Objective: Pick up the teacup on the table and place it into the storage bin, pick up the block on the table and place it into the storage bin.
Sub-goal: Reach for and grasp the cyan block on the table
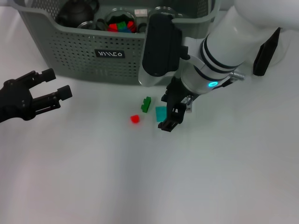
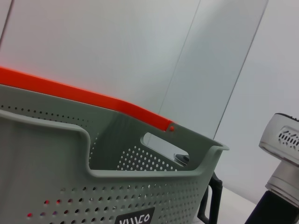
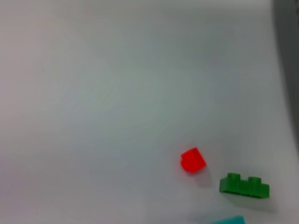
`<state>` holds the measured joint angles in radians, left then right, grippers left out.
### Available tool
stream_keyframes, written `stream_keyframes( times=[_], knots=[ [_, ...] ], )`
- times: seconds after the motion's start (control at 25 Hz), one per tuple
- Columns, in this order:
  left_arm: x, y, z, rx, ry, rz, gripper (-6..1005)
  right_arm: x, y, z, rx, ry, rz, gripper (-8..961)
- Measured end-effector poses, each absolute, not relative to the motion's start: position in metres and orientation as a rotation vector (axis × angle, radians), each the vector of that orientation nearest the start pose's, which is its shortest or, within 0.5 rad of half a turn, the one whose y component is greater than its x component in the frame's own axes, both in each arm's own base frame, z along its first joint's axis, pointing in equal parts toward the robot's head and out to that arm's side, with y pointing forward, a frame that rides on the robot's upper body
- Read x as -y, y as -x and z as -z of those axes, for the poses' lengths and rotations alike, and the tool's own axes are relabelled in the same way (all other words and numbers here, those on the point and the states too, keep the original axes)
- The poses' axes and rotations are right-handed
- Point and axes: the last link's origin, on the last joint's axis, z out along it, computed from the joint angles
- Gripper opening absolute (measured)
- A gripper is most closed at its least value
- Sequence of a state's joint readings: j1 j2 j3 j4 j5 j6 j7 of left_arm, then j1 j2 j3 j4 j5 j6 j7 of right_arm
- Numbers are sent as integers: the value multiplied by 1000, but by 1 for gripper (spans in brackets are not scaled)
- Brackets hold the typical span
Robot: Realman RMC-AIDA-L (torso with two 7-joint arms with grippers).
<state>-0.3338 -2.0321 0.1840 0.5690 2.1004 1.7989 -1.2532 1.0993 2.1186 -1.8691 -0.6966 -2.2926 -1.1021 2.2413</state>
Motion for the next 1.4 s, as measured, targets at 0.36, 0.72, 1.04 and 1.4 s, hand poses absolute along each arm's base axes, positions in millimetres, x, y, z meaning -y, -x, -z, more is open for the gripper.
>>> stream_keyframes(
  times=[0.36,0.72,1.04,1.4],
  knots=[
    [-252,339,-55,813,2350,964,860,-376,-108,139,-82,2931,701,794],
    [-253,340,-54,817,2344,953,860,-376,-111,141,-83,2927,717,792],
    [-254,340,-54,816,2344,954,860,-369,-112,142,-100,2959,744,791],
    [-254,340,-54,815,2345,955,860,-356,-109,134,-164,3045,779,791]
  ],
)
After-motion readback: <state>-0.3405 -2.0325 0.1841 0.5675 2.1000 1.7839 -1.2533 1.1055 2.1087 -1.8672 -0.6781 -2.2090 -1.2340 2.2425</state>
